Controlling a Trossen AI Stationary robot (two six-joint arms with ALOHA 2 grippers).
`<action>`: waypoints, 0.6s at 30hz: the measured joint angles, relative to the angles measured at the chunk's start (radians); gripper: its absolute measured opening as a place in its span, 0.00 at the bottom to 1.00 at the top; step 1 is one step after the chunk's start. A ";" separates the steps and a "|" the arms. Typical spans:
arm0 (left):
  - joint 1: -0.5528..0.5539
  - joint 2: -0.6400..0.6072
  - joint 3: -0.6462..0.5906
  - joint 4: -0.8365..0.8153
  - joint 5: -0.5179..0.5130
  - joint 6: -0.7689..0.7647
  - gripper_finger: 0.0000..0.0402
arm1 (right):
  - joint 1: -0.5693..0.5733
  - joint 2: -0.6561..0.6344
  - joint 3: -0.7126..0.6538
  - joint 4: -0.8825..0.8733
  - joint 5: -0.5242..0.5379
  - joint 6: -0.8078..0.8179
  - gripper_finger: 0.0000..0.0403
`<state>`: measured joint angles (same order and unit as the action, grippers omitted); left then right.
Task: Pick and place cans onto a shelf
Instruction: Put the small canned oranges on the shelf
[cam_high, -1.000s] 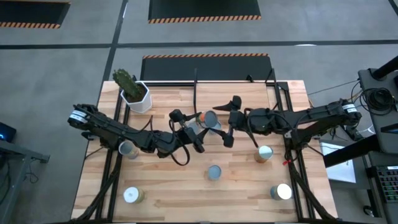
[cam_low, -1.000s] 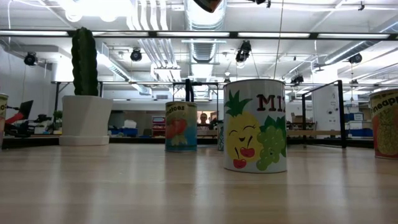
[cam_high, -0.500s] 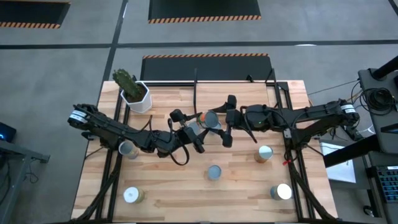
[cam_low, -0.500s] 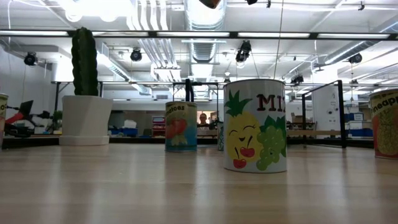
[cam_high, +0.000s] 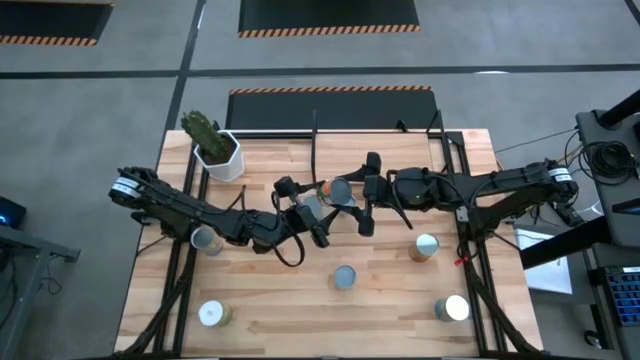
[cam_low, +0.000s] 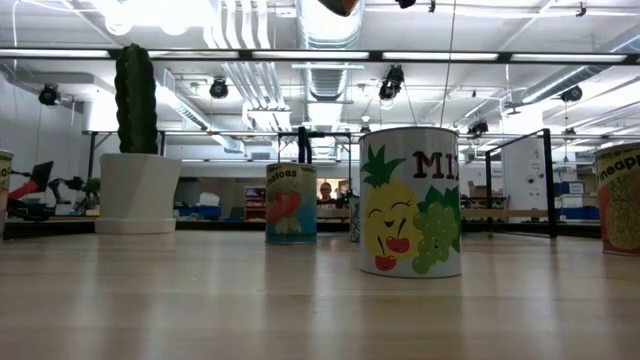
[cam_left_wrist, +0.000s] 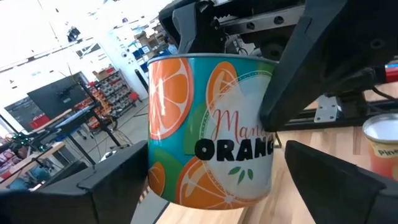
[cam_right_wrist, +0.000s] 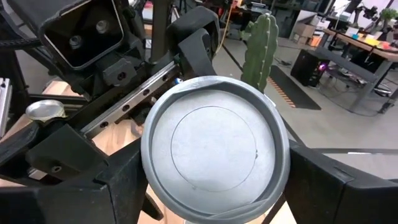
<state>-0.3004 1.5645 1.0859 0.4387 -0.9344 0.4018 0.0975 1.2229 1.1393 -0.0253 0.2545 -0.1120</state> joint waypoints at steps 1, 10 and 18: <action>0.000 -0.003 0.000 -0.010 0.000 0.000 0.88 | 0.000 -0.001 0.001 -0.009 0.002 0.000 0.71; -0.018 -0.086 -0.001 -0.167 -0.002 -0.010 0.89 | -0.045 0.002 0.143 -0.323 0.002 -0.002 0.71; -0.037 -0.214 -0.080 -0.194 0.001 -0.027 0.89 | -0.215 0.010 0.179 -0.564 -0.121 -0.100 0.71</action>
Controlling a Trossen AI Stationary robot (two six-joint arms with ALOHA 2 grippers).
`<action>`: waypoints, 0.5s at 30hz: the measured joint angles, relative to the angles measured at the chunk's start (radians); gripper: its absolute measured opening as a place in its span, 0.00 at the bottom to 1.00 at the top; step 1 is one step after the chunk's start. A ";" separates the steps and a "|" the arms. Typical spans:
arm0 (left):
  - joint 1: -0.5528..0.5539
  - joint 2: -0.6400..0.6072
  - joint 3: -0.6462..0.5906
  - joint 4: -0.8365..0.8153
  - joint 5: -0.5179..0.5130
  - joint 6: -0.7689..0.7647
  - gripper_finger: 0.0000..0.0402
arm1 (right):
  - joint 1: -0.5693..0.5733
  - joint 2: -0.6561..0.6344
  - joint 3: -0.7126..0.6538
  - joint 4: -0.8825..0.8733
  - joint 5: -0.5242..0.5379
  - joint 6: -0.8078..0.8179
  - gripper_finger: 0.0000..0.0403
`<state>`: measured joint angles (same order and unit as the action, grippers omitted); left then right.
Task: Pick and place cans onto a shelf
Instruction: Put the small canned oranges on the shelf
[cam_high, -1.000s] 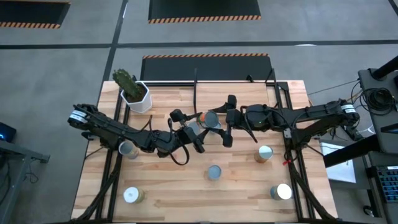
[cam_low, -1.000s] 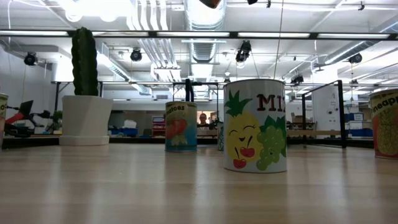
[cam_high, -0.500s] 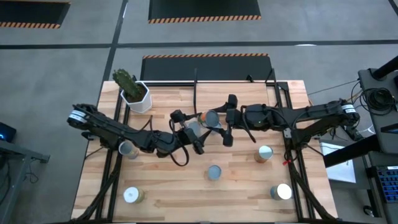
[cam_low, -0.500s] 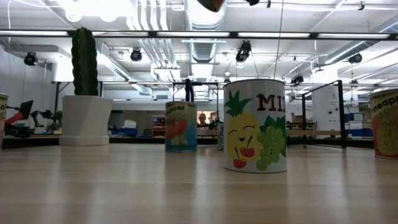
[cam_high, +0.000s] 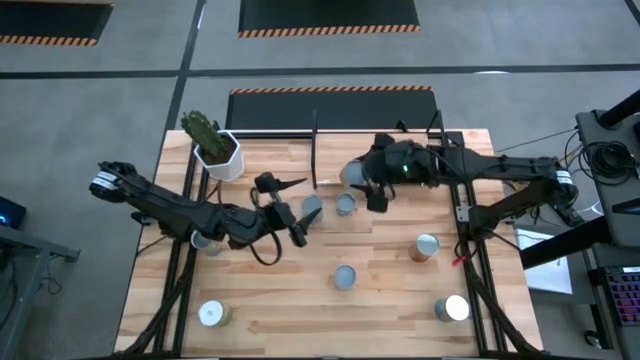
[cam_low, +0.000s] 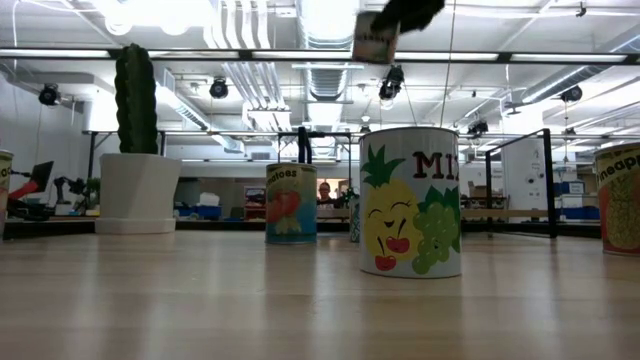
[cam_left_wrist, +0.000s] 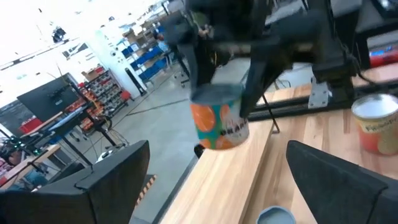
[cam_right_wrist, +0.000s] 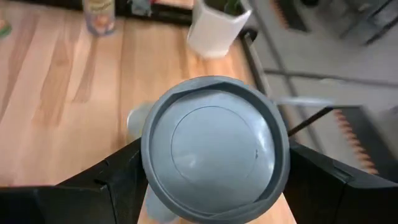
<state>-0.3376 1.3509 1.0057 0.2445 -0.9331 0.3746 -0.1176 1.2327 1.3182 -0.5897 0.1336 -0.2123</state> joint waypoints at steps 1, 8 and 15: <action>0.000 -0.018 -0.017 0.015 0.000 0.000 0.89 | -0.035 0.000 -0.010 -0.004 -0.051 -0.015 0.71; -0.001 -0.126 -0.089 0.035 0.000 -0.026 0.89 | -0.282 0.042 -0.102 0.086 -0.327 -0.099 0.71; -0.001 -0.154 -0.103 0.019 0.000 -0.051 0.89 | -0.400 0.206 -0.160 0.291 -0.476 -0.106 0.71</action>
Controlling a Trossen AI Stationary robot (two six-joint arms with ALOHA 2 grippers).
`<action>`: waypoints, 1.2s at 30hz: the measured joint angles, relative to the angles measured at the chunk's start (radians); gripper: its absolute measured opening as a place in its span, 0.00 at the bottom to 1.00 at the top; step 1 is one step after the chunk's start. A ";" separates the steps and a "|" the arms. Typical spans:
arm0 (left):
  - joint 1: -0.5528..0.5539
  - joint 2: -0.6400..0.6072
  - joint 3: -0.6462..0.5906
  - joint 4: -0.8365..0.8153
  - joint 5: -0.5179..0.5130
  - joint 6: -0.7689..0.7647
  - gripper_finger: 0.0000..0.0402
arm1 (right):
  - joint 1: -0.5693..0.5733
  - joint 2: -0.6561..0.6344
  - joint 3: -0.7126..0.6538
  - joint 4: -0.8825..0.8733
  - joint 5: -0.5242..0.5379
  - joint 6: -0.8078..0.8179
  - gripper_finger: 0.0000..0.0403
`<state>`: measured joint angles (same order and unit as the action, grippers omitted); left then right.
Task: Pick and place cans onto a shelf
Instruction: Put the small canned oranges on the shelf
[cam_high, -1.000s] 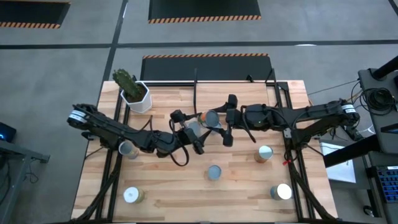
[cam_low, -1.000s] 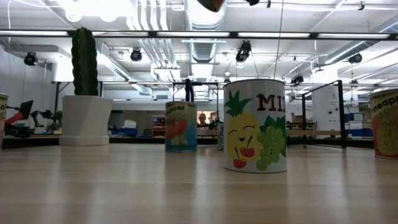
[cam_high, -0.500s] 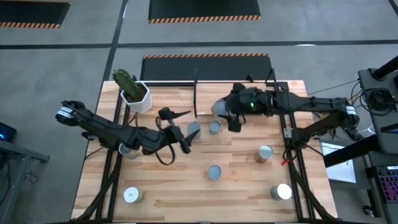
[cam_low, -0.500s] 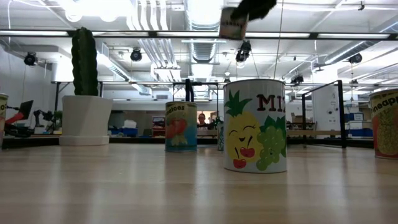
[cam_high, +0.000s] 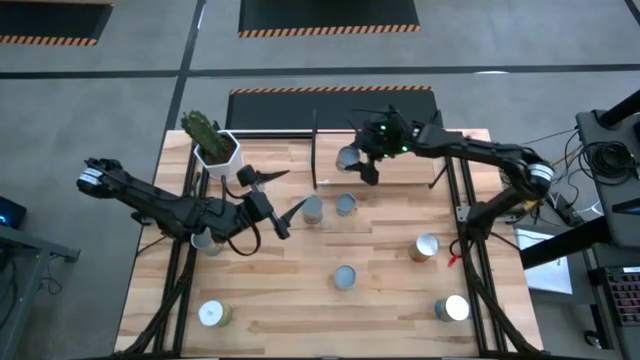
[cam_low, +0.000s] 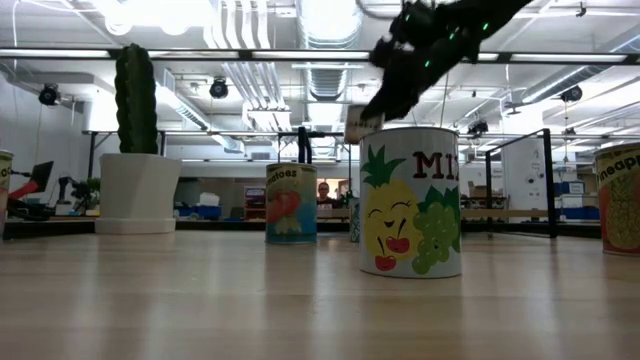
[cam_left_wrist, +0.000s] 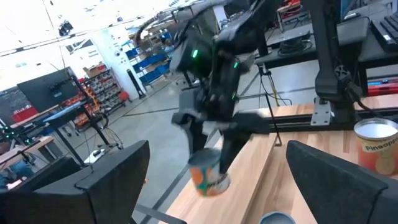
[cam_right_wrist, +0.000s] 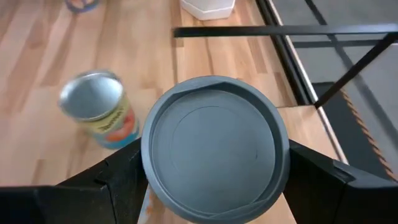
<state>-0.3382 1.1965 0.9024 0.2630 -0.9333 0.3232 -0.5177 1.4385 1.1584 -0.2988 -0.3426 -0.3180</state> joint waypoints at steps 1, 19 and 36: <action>0.000 0.000 0.000 -0.003 0.000 0.000 0.89 | -0.002 0.026 0.000 0.017 -0.003 -0.008 0.71; 0.000 0.001 0.000 -0.027 -0.002 -0.002 0.90 | 0.004 0.225 -0.001 0.164 -0.012 -0.064 0.71; 0.000 0.001 0.000 -0.028 -0.002 -0.006 0.90 | 0.004 0.229 -0.001 0.132 0.031 -0.067 0.84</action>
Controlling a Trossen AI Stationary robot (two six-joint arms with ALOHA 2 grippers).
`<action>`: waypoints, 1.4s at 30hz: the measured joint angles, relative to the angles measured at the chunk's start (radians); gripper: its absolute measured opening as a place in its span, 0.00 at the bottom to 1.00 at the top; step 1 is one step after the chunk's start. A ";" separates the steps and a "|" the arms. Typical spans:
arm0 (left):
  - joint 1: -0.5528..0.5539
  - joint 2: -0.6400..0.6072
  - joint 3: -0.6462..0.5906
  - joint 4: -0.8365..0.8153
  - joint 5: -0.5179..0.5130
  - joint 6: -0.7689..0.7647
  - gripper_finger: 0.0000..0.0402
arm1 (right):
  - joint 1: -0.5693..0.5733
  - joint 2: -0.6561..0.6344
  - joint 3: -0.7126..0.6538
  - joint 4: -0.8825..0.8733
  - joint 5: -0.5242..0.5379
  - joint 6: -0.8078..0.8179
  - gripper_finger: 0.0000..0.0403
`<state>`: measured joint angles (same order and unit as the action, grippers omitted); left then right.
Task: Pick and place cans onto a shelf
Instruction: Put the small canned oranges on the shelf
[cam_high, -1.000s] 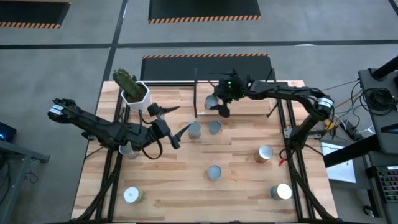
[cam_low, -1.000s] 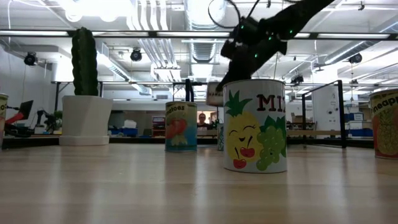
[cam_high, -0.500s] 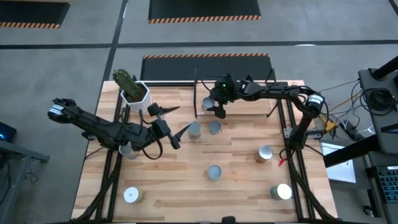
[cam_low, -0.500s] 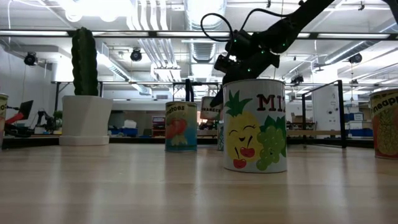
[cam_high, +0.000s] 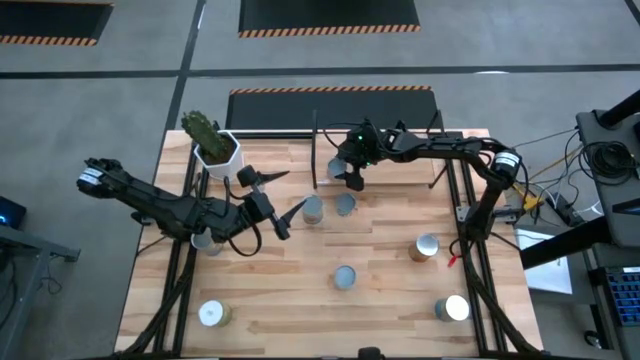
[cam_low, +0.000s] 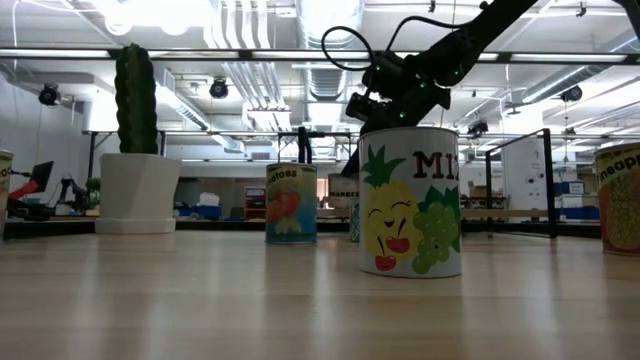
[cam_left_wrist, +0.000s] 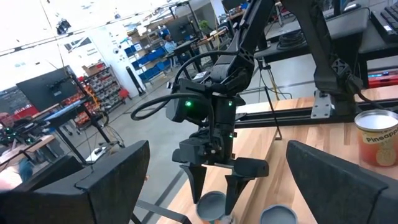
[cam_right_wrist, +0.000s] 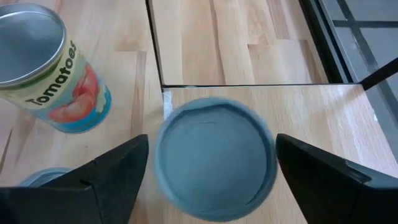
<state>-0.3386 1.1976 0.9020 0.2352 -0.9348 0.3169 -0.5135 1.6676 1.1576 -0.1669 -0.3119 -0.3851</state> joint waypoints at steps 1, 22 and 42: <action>0.000 0.000 0.000 0.000 0.000 -0.002 0.90 | 0.000 0.000 0.000 0.000 0.000 0.000 0.85; -0.003 0.000 0.000 -0.008 0.001 -0.005 0.89 | 0.069 -0.223 -0.035 -0.192 -0.073 0.070 0.70; -0.003 0.000 0.000 -0.008 0.002 -0.012 0.89 | 0.105 -0.098 -0.182 0.095 0.158 0.121 0.03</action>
<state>-0.3420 1.1973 0.9020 0.2276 -0.9333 0.3046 -0.4082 1.5695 0.9756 -0.0722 -0.1540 -0.2637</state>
